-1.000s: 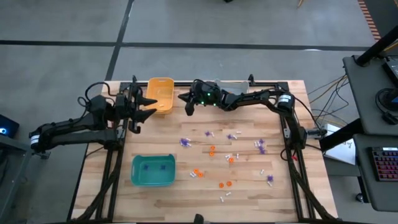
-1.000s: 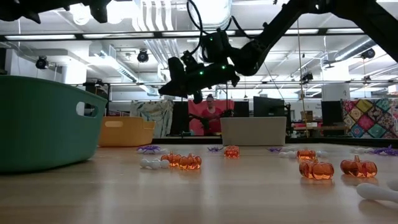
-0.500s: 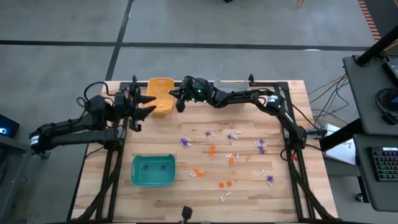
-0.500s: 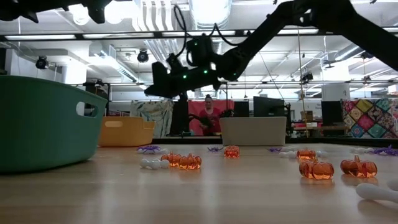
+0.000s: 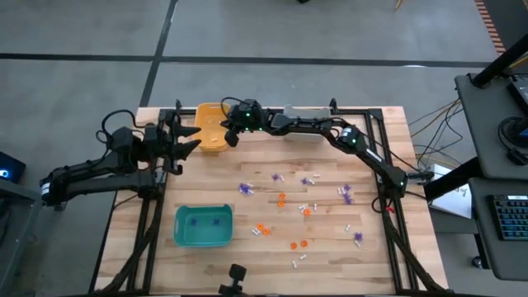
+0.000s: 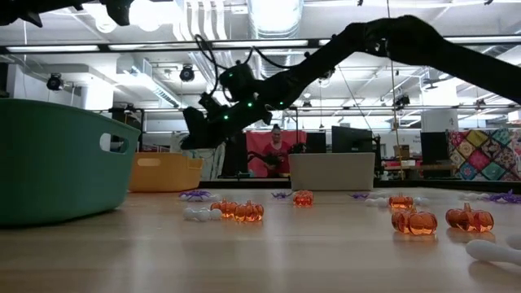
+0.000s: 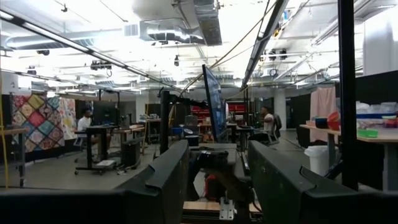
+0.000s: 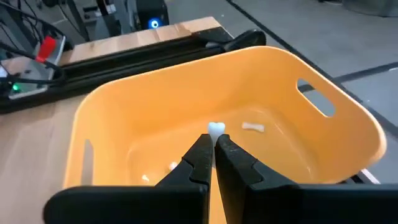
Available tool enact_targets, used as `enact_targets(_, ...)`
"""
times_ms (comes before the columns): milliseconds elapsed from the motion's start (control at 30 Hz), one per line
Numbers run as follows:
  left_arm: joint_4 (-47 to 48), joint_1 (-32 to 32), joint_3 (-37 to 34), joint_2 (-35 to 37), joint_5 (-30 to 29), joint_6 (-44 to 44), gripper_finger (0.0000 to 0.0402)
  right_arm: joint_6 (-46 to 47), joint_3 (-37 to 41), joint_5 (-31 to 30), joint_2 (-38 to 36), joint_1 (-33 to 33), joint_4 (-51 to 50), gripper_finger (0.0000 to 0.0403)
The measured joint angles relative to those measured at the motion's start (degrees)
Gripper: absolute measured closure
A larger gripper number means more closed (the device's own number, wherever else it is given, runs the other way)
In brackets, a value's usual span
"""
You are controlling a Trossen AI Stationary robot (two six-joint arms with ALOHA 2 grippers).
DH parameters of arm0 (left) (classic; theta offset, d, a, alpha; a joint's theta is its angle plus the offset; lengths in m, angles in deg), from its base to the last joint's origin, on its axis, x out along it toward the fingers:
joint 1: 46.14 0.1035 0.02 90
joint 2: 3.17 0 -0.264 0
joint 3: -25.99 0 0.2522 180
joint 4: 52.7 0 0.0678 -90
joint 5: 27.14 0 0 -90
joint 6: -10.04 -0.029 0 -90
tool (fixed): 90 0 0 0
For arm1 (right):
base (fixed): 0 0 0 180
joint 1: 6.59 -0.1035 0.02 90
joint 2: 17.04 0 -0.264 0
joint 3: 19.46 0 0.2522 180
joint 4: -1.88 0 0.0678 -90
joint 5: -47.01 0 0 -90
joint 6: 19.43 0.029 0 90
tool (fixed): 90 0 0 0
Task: Sort Halloween decoration
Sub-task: Put the white bone toy into the orange bin, then put the orange pumpkin toy into the gray bin
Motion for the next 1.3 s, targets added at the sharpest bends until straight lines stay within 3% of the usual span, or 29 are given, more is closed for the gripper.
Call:
enact_targets(467,0.6,0.0,0.0,0.3,-0.5,0.0,0.0253,1.4,-3.0,-0.1,1.9,0.0,-3.8,0.0389)
enact_targets(867,2.4,0.0,-0.1,0.3,-1.5,-0.3,0.0253,1.7,-3.0,0.3,1.7,0.0,-4.1,0.0292)
enact_targets(1067,5.4,0.0,-0.1,0.1,-1.5,-0.3,0.0253,0.8,-2.9,3.2,-3.2,-0.1,-13.8,0.0274)
enact_targets(1300,8.6,0.0,-0.1,-1.7,-1.5,0.0,0.0253,-3.8,-2.9,3.3,-11.9,-0.8,-28.2,0.0285)
